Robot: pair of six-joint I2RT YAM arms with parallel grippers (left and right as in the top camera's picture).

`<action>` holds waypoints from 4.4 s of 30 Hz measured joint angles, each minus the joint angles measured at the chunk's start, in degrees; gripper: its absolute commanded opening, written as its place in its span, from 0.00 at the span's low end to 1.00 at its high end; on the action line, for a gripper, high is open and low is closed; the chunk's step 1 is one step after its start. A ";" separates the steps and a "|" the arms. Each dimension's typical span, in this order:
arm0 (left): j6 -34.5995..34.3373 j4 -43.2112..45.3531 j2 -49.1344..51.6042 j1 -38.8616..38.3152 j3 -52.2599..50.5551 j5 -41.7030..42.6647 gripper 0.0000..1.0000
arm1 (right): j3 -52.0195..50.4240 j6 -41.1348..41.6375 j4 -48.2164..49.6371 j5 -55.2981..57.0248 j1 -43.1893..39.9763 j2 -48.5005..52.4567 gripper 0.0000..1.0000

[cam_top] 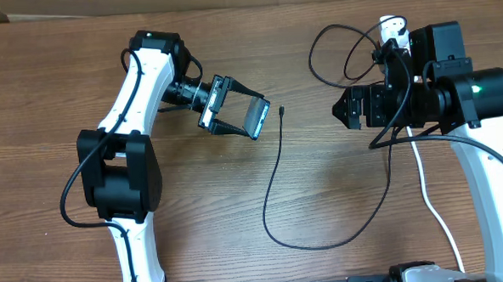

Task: Plug charger to phone and switch on socket
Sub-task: 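Raise the phone upright with the left gripper toward the center, then reach the right gripper to the phone's lower edge and grasp it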

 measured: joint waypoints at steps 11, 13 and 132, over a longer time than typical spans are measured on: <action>0.00 -0.02 0.00 0.00 0.00 1.44 0.13 | 0.00 0.00 0.00 -0.02 -0.02 0.00 1.00; -0.02 0.00 0.00 0.00 0.00 2.19 0.14 | 0.00 0.00 0.00 -0.02 0.00 0.00 1.00; -13.75 22.58 0.00 1.57 0.04 -4.07 0.10 | -0.13 38.99 28.74 18.43 30.21 17.09 0.04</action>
